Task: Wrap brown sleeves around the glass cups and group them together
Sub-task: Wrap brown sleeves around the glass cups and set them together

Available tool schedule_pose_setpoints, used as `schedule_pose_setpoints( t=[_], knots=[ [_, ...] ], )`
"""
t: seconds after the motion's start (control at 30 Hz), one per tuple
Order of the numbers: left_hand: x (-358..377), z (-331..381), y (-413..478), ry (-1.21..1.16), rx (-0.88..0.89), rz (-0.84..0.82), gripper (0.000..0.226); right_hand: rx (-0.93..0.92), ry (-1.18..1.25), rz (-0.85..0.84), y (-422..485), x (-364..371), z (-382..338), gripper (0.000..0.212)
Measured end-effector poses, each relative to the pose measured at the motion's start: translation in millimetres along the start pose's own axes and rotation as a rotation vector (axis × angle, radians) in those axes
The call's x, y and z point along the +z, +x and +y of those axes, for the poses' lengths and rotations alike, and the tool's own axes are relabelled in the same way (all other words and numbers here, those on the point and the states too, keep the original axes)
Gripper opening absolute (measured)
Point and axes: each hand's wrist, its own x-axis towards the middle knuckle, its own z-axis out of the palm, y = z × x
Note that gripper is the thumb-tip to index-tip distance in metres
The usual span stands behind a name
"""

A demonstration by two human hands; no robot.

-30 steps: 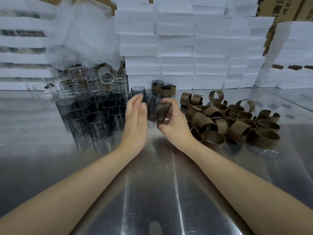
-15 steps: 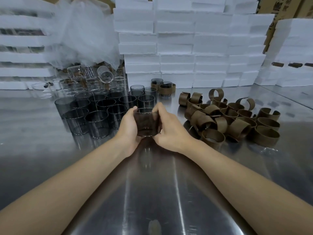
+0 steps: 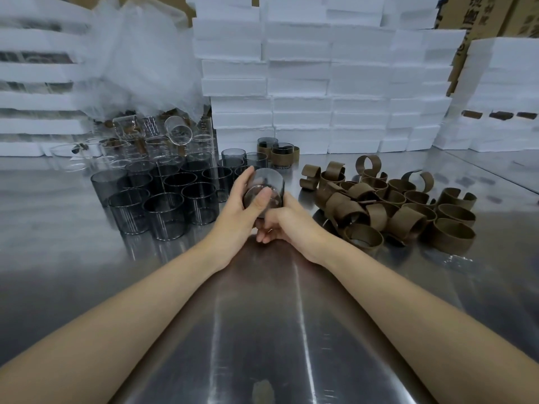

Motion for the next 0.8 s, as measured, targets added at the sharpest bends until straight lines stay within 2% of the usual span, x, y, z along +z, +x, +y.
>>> schedule_pose_setpoints(
  t=[0.1,0.2,0.27,0.33,0.4,0.53,0.7,0.8],
  knots=[
    [-1,-1,0,-0.006,-0.002,0.072,0.078,-0.007,-0.190,0.145,5,3,7,0.052],
    [-1,0,2,-0.122,-0.039,0.135,0.064,-0.048,-0.617,0.304,8,0,16,0.065],
    [-1,1,2,-0.167,-0.070,0.150,0.061,-0.153,-1.062,0.407,6,-5,14,0.061],
    [0,1,2,-0.157,-0.083,0.155,0.060,-0.273,-1.471,0.525,5,-16,7,0.048],
    [1,1,2,-0.139,-0.096,0.160,0.058,-0.225,-1.667,0.601,5,-28,-1,0.038],
    [-1,3,0,-0.156,-0.122,0.168,0.043,0.006,-1.812,0.600,2,-40,-4,0.036],
    [-2,4,0,-0.144,-0.146,0.176,0.034,-0.067,-1.830,0.544,6,-37,-5,0.043],
    [-2,3,0,-0.142,-0.150,0.154,0.033,-0.079,-1.802,0.519,5,-37,-6,0.039]
  ],
)
